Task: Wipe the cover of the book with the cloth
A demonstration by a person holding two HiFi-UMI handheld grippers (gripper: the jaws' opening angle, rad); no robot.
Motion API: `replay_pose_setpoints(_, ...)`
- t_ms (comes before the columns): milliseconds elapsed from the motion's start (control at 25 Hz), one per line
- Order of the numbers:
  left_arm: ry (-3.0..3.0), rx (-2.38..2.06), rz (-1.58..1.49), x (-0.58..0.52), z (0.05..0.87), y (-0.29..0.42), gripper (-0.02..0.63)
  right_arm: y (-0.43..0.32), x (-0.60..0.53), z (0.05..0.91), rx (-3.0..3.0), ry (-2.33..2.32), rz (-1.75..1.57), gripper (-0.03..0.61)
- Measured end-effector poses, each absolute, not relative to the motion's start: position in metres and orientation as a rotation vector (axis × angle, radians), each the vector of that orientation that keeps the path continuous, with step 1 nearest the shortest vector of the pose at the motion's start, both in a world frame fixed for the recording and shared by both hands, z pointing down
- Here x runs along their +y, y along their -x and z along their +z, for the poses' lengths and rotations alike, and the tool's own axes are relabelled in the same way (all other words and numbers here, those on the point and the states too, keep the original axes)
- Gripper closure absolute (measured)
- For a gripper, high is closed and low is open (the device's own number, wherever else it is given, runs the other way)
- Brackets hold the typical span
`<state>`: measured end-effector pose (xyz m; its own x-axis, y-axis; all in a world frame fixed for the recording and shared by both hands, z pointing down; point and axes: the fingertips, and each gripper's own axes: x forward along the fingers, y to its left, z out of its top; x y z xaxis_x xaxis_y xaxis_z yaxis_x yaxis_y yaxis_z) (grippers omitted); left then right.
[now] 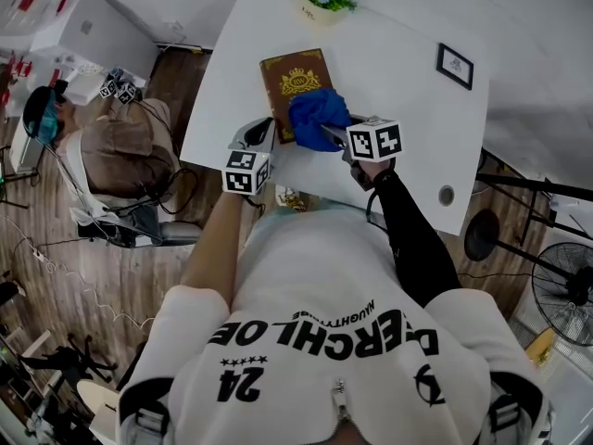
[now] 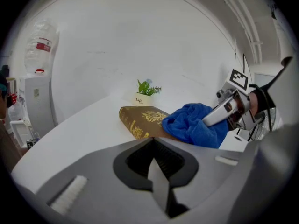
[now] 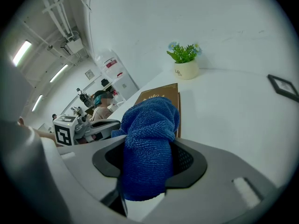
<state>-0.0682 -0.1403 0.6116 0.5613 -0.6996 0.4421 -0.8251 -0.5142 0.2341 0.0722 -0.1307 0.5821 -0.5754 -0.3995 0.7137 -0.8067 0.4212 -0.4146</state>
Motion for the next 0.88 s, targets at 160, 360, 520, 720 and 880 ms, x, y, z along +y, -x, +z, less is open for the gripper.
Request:
replay_pose_setpoints(160,-2.384,-1.24,0.399,-0.144,0.611,0.067,0.558,-0.087,-0.134,0.582,-2.136,-1.061,1.052,0.371)
replay_pose_setpoints(360,-2.384,-1.254,0.394,-0.146,0.611,0.066,0.558,-0.095,-0.135,0.584,-2.118,-1.075,1.077,0.37)
replay_pose_setpoints(520,-2.363,-1.264,0.381,-0.148,0.61,0.067,0.558,-0.09,-0.137,0.578,-2.151,-1.041,1.029,0.37)
replay_pose_setpoints(720,-2.345,-1.291,0.369,-0.153,0.609,0.071,0.558,-0.067,-0.155,0.55,-2.251,-1.001,0.948,0.37)
replay_pose_setpoints(880,-2.333,-1.319,0.369,-0.168,0.611,0.079,0.558,-0.036,-0.183,0.537,-2.302,-0.943,0.891,0.37)
